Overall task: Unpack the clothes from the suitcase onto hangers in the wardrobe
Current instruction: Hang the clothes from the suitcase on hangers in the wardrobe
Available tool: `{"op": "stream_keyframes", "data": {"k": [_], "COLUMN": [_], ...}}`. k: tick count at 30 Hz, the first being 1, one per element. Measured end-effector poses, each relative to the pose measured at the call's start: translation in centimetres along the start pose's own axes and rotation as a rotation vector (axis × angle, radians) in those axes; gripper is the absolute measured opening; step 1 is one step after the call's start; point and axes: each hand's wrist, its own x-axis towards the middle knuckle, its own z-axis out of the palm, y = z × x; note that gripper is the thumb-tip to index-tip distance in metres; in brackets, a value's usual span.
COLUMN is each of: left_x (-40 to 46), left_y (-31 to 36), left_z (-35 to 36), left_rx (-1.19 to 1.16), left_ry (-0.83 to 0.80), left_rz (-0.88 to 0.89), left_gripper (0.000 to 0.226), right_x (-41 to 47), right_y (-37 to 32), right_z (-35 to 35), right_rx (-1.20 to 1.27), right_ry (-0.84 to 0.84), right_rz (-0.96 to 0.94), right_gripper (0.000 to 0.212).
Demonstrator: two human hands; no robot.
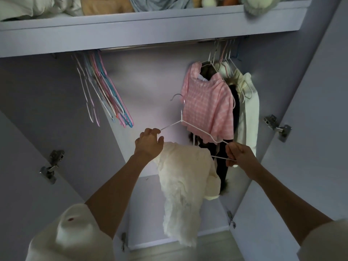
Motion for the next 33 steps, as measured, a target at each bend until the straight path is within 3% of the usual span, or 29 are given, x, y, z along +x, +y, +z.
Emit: {"op": "stream_keyframes", "data": {"k": [5,12,17,23,33], "left_x": [0.1,1.2,2.4,4.6,10.2], "left_y": [1.3,4.2,7.4,10.2,10.6], "left_z": [-0.6,-3.6,-7.0,-9.8,-10.2], "left_rx": [0.008,0.106,0.210,0.367,0.543], "left_ry": [0.038,0.194,0.442,0.875,0.800], "left_rz": [0.062,0.161,0.246,0.439,0.275], "left_gripper": [0.038,0.045,0.051,0.070,0.084], "right_x": [0.0,2.1,4.7,8.3,17.0], "right_y": [-0.1,-4.4,-8.0,-9.8,-9.7], "right_z": [0.5,2.0,2.1,2.4,2.8], "right_rx": [-0.041,-0.163,-0.148,-0.165,-0.312], "right_ry": [0.118,0.204,0.273,0.422,0.418], "right_rz": [0.022,-0.094,-0.163,-0.287,-0.286], "right_gripper": [0.036,0.038,0.040,0.041,0.022]}}
